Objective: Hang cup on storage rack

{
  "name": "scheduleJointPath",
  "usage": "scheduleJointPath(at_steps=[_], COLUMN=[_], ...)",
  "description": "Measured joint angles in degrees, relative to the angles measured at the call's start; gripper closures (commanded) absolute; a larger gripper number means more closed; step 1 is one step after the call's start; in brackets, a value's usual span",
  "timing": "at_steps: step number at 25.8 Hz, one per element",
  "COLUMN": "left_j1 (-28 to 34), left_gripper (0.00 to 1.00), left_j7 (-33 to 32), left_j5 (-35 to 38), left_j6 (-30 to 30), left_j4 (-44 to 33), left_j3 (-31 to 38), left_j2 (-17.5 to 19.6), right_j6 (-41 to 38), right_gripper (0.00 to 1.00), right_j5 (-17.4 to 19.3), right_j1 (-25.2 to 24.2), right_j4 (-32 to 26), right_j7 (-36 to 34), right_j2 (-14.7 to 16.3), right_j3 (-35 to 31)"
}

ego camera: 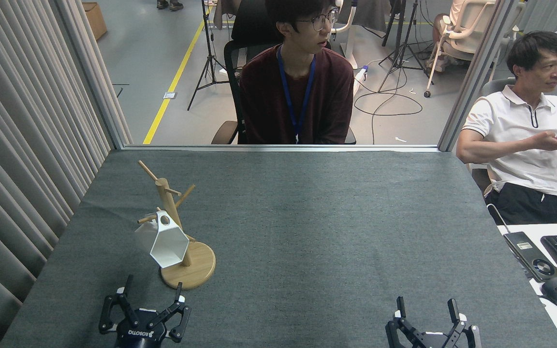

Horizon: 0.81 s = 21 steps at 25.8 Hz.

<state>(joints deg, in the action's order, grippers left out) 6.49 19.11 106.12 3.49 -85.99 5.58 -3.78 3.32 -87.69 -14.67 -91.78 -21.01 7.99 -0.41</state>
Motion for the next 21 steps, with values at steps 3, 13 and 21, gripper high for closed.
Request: scheduleJointPath(at_steps=[3, 13, 21], left_j1=[3.76, 10.30, 11.05], left_gripper=[0.00, 0.00, 0.00], left_j7=[-2.73, -5.36, -5.37], left_j5=[-10.34, -25.95, -26.89], left_j6=[5.01, 10.10, 10.38], left_j4=[-3.79, -9.67, -11.18], left_j3=[0.18, 1.14, 1.27], left_j2=[1.31, 4.09, 4.36], right_j6=[-0.98, -3.23, -3.42], right_gripper=[0.02, 0.02, 0.02], right_j5=[-0.02, -0.03, -0.03], right_j1=[-2.25, -4.70, -4.73], right_j4=[-0.92, -2.62, -2.69], right_j7=[-0.21, 0.12, 0.14], right_j2=[0.53, 1.15, 1.21], right_j3=[-0.28, -4.06, -4.58])
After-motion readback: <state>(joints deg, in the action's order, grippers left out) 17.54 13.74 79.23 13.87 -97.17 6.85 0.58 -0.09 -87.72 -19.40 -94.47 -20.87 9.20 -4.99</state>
